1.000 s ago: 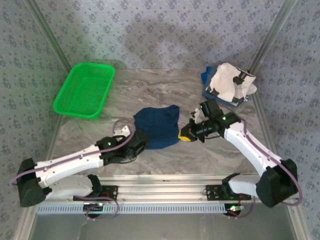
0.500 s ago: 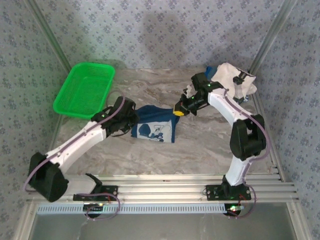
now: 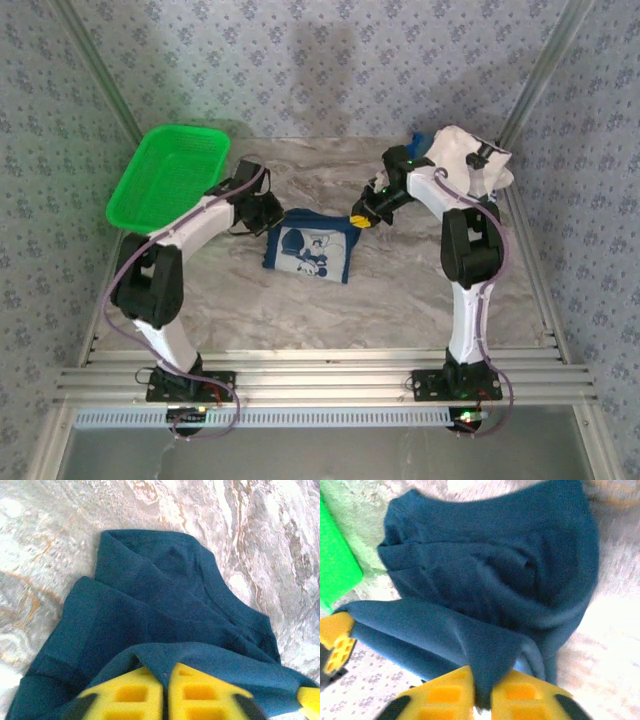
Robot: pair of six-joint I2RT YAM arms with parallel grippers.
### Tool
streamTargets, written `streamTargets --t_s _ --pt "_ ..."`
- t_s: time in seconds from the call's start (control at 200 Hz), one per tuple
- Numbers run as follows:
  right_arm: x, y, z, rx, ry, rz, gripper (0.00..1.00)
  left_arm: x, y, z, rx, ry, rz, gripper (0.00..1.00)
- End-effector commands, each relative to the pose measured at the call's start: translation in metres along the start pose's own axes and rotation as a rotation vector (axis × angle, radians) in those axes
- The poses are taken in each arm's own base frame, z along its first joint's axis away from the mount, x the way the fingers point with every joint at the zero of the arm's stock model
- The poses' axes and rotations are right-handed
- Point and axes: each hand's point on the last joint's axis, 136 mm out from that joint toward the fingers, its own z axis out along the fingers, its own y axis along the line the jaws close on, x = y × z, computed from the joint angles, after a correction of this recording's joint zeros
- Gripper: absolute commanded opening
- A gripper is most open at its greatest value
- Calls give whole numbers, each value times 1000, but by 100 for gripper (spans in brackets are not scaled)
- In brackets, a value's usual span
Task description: Fold and stack the t-shirts
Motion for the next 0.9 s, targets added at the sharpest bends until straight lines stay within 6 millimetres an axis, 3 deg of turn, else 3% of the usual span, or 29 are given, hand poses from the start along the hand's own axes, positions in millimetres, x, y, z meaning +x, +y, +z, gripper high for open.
streamTargets --t_s 0.0,0.06,0.095,0.125,0.215,0.3,0.38,0.495,0.6,0.75,0.769,0.894 --pt "-35 -8 -1 -11 -75 24 27 -33 -19 2 81 -37 7 37" --pt "-45 1 -16 -40 -127 11 41 -51 -37 -11 144 -70 -1 57" --pt "-44 7 -29 -39 -154 -30 47 -59 -48 -24 167 -86 16 73" --pt "-39 9 -41 -13 -178 -72 51 -64 -56 -38 184 -95 36 80" --pt "-7 0 -62 47 -188 -133 62 -68 -65 -79 203 -120 89 88" --pt "24 -12 -60 23 -185 -147 69 -53 -56 -95 213 -99 130 90" --pt "48 -22 -42 -22 -155 -159 73 -30 -35 -88 203 -41 148 91" --pt "59 -31 -11 -58 -139 -208 76 -5 -13 -65 265 17 141 91" --pt "49 -34 12 -57 -134 -242 78 -1 0 -43 278 21 156 90" --pt "30 -35 41 -61 -117 -257 78 1 0 -10 327 62 170 90" --pt "22 -24 40 -71 -133 -278 78 1 2 -4 322 69 167 90" --pt "11 -15 58 -69 -116 -290 79 3 15 26 306 106 139 89"
